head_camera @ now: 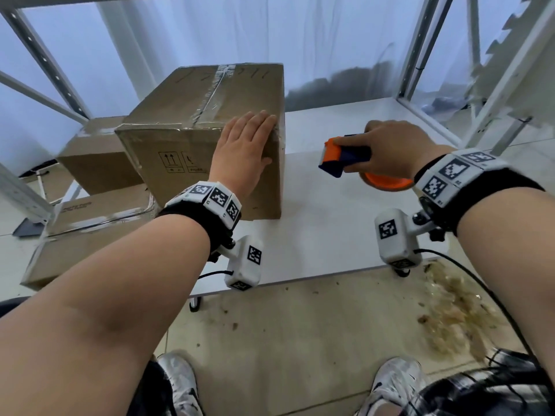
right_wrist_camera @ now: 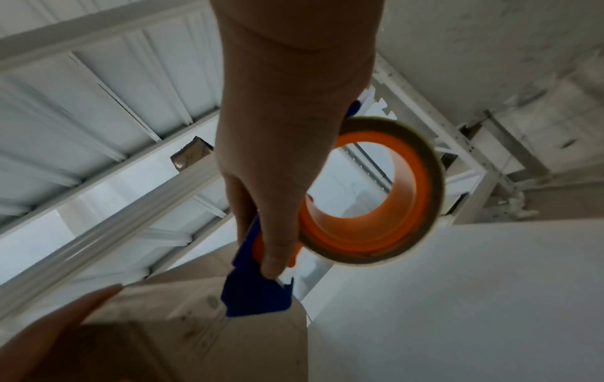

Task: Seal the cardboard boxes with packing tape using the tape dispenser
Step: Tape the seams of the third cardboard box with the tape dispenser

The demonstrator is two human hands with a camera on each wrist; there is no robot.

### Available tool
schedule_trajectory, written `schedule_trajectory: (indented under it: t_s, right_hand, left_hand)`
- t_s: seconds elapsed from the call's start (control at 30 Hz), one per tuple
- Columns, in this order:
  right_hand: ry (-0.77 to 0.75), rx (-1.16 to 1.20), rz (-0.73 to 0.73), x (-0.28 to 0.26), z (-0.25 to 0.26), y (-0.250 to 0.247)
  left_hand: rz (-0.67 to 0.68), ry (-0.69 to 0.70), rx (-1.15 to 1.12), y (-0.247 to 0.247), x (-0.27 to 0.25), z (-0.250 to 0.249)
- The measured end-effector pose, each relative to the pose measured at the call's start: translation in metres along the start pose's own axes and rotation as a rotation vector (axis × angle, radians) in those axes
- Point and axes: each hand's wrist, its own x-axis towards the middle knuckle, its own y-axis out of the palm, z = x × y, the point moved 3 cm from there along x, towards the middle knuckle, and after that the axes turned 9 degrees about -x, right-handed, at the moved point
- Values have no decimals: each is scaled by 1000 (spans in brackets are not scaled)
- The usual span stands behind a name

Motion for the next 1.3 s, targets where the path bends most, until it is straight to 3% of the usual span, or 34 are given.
schedule_trajectory:
  t_s: [0.4,0.93,1.03,1.13,1.2,1.3]
  right_hand:
    - [-14,35,74,5,27,13]
    - [-40,-38,172,39,68,-7]
    - [-1,-94,242,38,66,-2]
    - [27,-276,404,27,57,28]
    - [82,-213,409,21,44,39]
    - [159,52,281,20,34,21]
  left_hand:
    - [1,7,20,2,-3,-2]
    - [18,-10,44,2,-2,-4]
    - [15,-11,48,1,-1,-2]
    - [7,-13,30,0,-1,-1]
    - [-5,-5,20,2,-1,-1]
    - [-31,1,20,4,-2,0]
